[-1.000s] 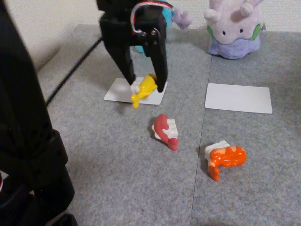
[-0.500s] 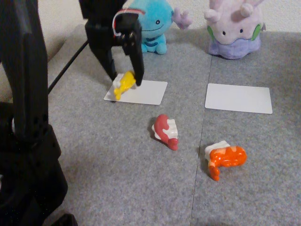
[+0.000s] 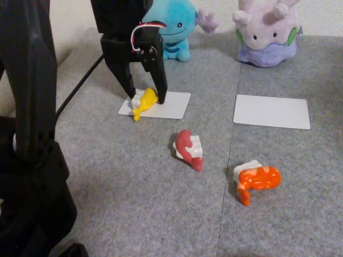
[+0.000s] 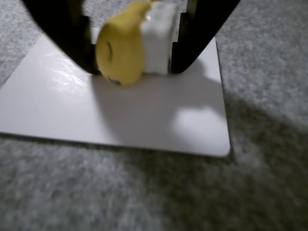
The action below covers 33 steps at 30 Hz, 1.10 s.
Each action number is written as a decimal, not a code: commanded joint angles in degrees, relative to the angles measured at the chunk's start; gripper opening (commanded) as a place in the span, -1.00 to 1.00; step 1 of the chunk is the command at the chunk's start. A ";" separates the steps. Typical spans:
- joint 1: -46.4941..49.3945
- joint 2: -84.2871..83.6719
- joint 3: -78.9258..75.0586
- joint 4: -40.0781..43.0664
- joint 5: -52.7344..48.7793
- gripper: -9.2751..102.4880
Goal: Wooper wants to eat egg sudhi, and Goomy wants to eat shrimp sushi
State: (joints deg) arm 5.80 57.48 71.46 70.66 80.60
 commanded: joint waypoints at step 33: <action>27.77 26.72 -1.67 19.16 1.14 0.38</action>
State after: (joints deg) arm 26.10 81.91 71.19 89.03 82.09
